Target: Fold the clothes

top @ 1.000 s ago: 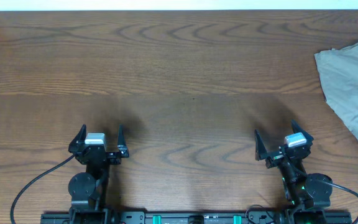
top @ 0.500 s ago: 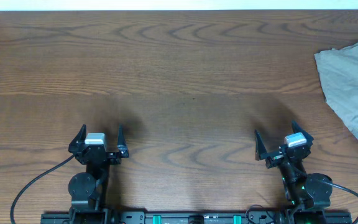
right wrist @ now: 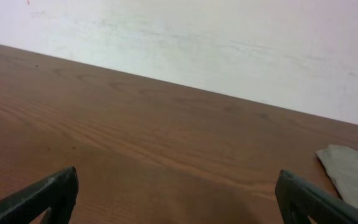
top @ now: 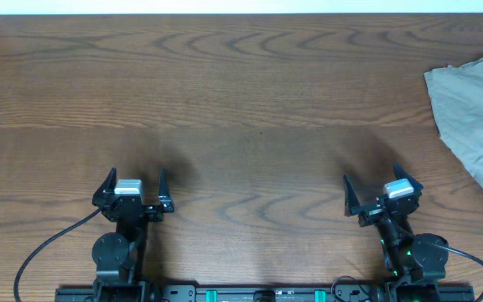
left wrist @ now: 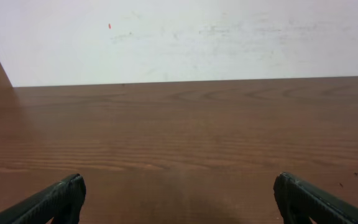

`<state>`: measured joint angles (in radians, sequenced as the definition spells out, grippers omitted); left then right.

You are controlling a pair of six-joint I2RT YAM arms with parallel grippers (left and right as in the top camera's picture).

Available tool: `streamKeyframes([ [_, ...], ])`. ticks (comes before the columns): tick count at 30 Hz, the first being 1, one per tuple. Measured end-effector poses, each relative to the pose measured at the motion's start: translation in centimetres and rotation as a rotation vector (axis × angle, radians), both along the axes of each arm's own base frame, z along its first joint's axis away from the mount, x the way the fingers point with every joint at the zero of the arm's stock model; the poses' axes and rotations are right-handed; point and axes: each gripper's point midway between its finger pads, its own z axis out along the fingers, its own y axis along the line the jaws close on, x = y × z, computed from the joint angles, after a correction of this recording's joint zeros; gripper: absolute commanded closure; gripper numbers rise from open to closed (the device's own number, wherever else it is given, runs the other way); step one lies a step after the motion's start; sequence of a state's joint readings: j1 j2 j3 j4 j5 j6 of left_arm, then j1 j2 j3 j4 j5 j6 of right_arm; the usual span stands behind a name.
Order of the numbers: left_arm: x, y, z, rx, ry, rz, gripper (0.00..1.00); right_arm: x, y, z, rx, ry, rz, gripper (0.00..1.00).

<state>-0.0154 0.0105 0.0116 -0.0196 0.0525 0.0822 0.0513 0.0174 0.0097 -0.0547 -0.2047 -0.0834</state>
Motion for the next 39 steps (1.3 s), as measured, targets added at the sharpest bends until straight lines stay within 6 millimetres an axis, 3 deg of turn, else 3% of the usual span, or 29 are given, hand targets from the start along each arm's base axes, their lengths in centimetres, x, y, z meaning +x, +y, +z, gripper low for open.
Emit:
streamKeyframes([
  [13,0.0,-0.1,0.0,-0.015,-0.001,-0.003,0.02,0.0,0.2,0.1,0.002,-0.005,0.011,0.01],
  [21,0.0,-0.7,0.2,-0.154,0.001,-0.027,0.02,-0.2,0.9,0.2,0.049,0.006,0.051,0.01],
  [30,-0.3,-1.8,0.8,-0.228,0.016,-0.082,0.02,-0.6,1.8,2.6,0.200,-0.034,0.110,0.01],
  [33,-0.4,-1.8,2.4,-0.229,0.021,-0.082,0.02,-0.6,2.0,3.8,0.233,-0.013,0.118,0.01],
  [39,0.2,-1.4,7.8,-0.221,0.069,-0.054,0.02,0.9,2.0,7.6,0.258,0.061,0.103,0.01],
])
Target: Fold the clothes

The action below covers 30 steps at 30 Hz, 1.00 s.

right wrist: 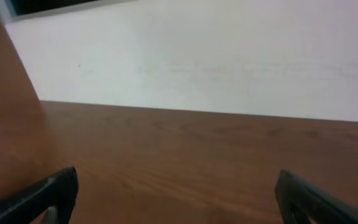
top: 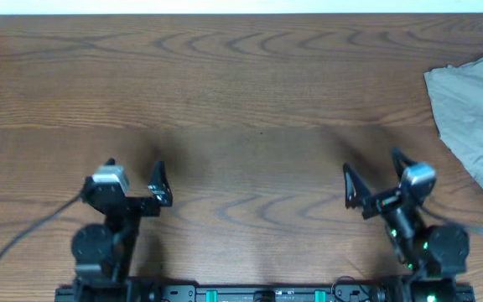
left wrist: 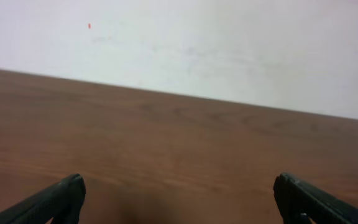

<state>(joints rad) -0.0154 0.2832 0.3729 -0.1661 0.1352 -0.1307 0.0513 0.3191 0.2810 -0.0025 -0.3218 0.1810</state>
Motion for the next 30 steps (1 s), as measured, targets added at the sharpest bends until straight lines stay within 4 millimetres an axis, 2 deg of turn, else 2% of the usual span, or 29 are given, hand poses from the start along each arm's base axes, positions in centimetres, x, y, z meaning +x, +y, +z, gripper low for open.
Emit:
streamKeyframes([
  [3,1.2,-0.2,1.2,-0.001,0.124,-0.011,0.02,2.1,0.1,0.4,-0.002,0.125,0.000,0.01],
  [7,3.1,-1.0,1.8,-0.012,0.335,-0.051,0.02,5.3,0.2,-0.2,-0.009,0.341,-0.006,0.01],
  [14,5.3,-1.6,2.2,-0.031,0.647,-0.080,0.02,9.9,-1.8,-3.4,-0.033,0.763,-0.072,0.01],
  [18,6.2,-1.8,1.3,-0.037,0.722,-0.086,0.02,10.9,-2.4,-6.3,-0.036,0.933,-0.082,0.01],
  [21,6.5,-1.8,0.0,-0.040,0.775,-0.087,0.02,10.4,-2.5,-8.9,-0.047,1.036,-0.075,0.01],
  [23,6.6,-1.8,-0.6,-0.041,0.797,-0.087,0.02,10.0,-3.4,-10.0,-0.041,1.086,-0.103,0.01],
  [26,6.4,-1.8,-1.0,-0.042,0.816,-0.088,0.02,8.9,-7.3,-10.7,0.016,1.167,-0.263,0.01],
  [30,6.4,-1.9,-0.9,-0.043,0.816,-0.090,0.02,6.8,-15.3,-9.9,0.145,1.228,-0.572,0.01],
])
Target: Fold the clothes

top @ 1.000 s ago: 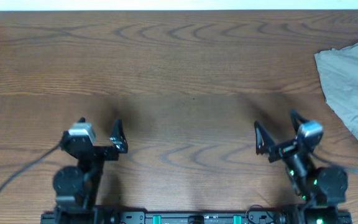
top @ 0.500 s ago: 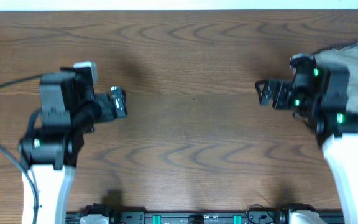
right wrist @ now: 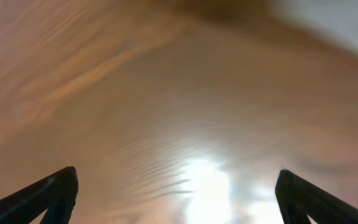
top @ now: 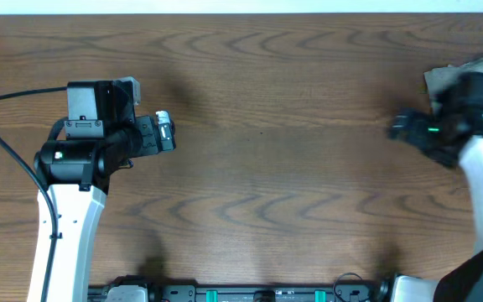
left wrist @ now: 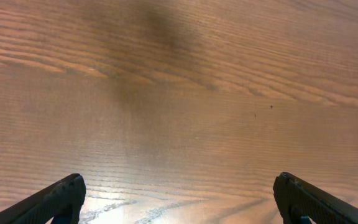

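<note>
The grey garment (top: 437, 81) lies at the table's far right edge, mostly covered by my right arm. My right gripper (top: 399, 127) hovers just left of it, blurred; in the right wrist view it (right wrist: 178, 177) is open over blurred wood, holding nothing. A pale patch (right wrist: 331, 18) at that view's top right is too blurred to name. My left gripper (top: 164, 132) is out over the left half of the table, far from the garment. Seen from the left wrist it (left wrist: 179, 183) is open above bare wood.
The brown wooden table (top: 258, 184) fills the overhead view. A black cable (top: 7, 159) loops off the left arm near the table's left side. The arm bases sit along the front edge (top: 258, 294).
Both arms have left the front edge. The left gripper is now out over the left-middle of the table, looking down. The right gripper is now at the far right beside the garment. Both stay open.
Both arms first sat folded at the front edge, grippers open and facing the far wall. Then each had shifted slightly outward, still at the front. Now the left is over the left of the table and the right has reached the garment.
</note>
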`<state>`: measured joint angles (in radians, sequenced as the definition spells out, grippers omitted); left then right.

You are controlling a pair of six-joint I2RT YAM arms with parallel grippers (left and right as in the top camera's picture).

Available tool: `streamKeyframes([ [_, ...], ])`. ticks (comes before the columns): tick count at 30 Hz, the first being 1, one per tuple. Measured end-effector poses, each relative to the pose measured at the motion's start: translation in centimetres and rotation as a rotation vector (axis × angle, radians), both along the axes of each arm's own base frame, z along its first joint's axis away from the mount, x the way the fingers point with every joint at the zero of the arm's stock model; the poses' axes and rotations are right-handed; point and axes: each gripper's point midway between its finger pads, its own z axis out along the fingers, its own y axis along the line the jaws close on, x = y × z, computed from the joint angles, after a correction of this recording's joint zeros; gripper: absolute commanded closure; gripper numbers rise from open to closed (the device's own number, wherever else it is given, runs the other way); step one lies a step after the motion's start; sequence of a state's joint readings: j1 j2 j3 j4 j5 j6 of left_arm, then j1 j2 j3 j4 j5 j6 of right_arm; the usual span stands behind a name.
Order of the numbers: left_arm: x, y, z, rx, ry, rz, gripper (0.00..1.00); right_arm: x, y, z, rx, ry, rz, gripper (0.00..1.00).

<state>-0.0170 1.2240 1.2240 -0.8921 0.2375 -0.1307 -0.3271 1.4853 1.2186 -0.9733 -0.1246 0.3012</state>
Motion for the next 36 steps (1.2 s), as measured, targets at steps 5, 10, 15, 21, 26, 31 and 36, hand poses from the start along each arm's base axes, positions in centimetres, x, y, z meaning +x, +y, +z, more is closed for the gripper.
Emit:
streamKeyframes([
  [5,0.0,0.0,0.0,0.000,-0.001,0.000,0.02,-3.3,-9.4,2.0,-0.034,-0.014,-0.346,0.01],
  [10,0.0,0.0,0.0,0.000,-0.001,0.000,0.02,-7.3,-15.0,2.5,-0.010,-0.039,-0.580,0.09],
  [15,0.0,0.0,0.0,0.000,-0.001,0.000,0.02,-10.7,-18.3,2.7,-0.002,-0.052,-0.744,0.09],
  [21,0.0,0.0,0.0,0.000,-0.001,0.000,0.02,-13.6,-20.6,2.7,-0.033,-0.041,-0.854,0.10],
  [26,0.0,0.0,0.0,0.000,-0.001,0.001,0.02,-16.0,-22.5,2.9,-0.078,-0.035,-0.937,0.10],
  [31,0.0,0.0,0.0,0.000,-0.002,0.001,0.02,-19.4,-24.2,3.0,-0.108,-0.016,-1.043,0.11],
  [36,0.2,0.0,0.1,-0.001,-0.009,0.001,0.02,-22.2,-26.7,3.7,-0.149,-0.074,-1.145,0.11],
])
